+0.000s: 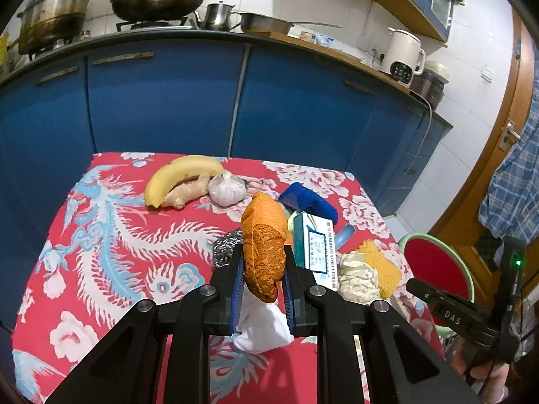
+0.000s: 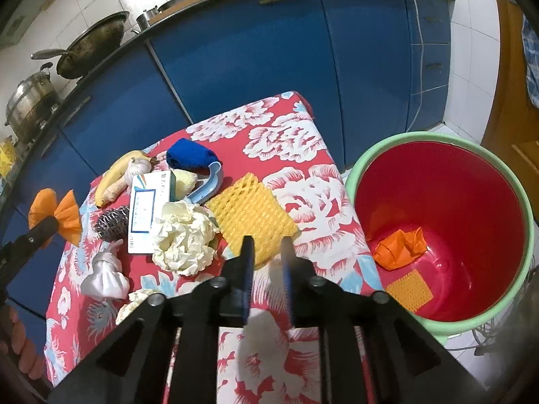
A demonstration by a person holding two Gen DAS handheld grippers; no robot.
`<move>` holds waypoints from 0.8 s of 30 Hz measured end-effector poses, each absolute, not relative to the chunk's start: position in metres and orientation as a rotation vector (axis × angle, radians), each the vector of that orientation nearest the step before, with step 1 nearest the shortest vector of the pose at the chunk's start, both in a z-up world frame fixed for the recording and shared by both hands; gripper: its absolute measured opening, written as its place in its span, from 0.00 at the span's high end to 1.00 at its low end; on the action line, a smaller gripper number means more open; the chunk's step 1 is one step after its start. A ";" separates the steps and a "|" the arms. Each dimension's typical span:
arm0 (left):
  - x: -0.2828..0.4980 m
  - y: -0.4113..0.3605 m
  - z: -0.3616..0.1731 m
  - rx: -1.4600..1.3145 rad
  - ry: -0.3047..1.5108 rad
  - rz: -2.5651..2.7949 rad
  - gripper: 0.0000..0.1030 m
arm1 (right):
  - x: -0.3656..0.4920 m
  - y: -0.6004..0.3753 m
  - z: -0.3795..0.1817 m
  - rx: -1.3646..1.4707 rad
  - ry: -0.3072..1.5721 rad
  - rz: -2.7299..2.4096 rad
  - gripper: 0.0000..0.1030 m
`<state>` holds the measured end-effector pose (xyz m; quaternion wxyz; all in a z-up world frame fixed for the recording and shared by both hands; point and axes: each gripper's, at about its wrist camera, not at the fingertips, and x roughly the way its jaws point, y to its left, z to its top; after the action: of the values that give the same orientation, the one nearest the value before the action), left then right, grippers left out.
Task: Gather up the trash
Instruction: 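Carry the orange wrapper and yellow foam net to the bucket and release both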
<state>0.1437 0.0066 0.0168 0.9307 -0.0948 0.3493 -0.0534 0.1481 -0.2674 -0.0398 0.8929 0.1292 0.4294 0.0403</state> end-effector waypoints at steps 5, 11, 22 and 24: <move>0.149 0.013 0.009 -0.205 0.728 -0.092 0.80 | 0.157 -0.266 -0.048 0.263 0.911 0.062 0.69; 0.156 0.018 -0.001 -0.212 0.744 -0.081 0.80 | 0.167 -0.263 -0.060 0.253 0.942 0.045 0.69; 0.159 0.014 -0.005 -0.205 0.754 -0.095 0.80 | 0.166 -0.245 -0.059 0.136 0.904 0.065 0.93; 0.157 0.012 -0.004 -0.203 0.751 -0.099 0.80 | 0.163 -0.247 -0.056 0.142 0.895 0.070 0.94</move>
<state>0.1569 0.0122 -0.0037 0.9241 -0.0987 0.3660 -0.0481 0.1625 -0.2465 -0.0564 0.8984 0.0688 0.4324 0.0340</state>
